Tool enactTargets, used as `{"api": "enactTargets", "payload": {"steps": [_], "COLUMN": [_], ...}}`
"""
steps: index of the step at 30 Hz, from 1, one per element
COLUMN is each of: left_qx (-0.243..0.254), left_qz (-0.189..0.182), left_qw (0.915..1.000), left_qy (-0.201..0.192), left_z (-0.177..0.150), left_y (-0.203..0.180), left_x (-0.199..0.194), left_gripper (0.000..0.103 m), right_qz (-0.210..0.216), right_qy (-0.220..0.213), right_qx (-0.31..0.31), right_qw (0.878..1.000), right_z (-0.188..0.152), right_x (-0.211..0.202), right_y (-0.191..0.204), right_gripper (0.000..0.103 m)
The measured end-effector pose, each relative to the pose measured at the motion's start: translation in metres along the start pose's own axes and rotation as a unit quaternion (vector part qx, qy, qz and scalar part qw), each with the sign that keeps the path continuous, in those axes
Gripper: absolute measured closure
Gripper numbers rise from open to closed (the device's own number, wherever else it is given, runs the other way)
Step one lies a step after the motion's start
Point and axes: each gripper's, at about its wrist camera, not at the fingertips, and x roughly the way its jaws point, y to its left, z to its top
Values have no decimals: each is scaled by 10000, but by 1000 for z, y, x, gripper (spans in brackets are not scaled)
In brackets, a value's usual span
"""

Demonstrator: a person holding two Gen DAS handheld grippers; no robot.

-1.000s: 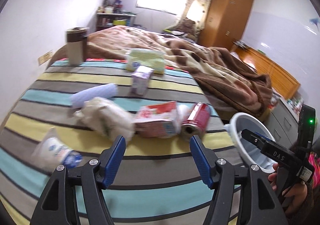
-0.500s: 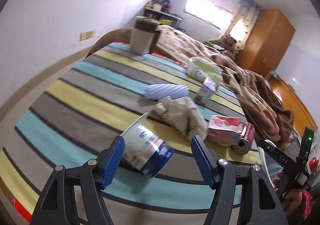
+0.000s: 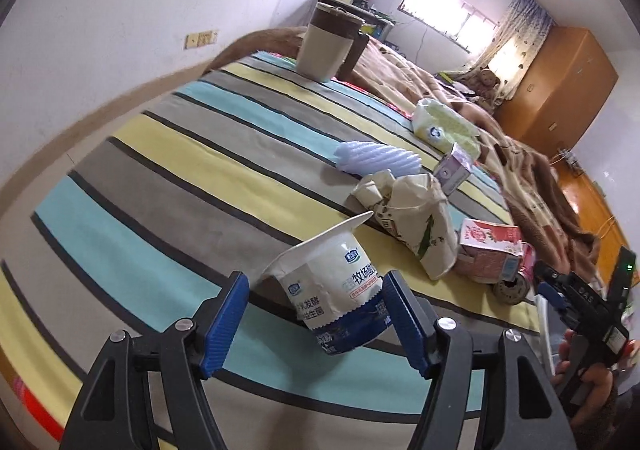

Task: Collect trash
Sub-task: 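Grasp the yogurt cup with the left gripper while the right grasps the red can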

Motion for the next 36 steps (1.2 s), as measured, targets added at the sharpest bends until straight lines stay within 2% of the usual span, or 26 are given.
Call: {"api": "enactTargets", "payload": {"steps": [5, 13, 18, 23, 31, 36], "left_qx": [-75, 44, 195, 353, 660, 736], "left_qz": [-280, -296, -218, -167, -104, -91], "left_qw": [9994, 9987, 9988, 9982, 9967, 9962], "left_qy": [210, 418, 405, 450, 462, 450], "left_z": [1, 1, 6, 11, 8, 9], "left_y": [-2, -11, -17, -24, -33, -36], "left_x": [13, 32, 38, 45, 50, 53], "left_gripper": [34, 34, 34, 34, 35, 43], "right_qz": [94, 118, -79, -540, -707, -774], "right_qy": [101, 326, 386, 607, 617, 403], "right_qx": [52, -122, -536, -1054, -1100, -1138], "right_qw": [9999, 9993, 9978, 9911, 9895, 9897], "right_z": [3, 3, 2, -2, -10, -10], "right_x": [8, 22, 24, 24, 28, 22], "right_y": [6, 19, 29, 37, 28, 29], "right_gripper": [34, 33, 33, 33, 33, 33]}}
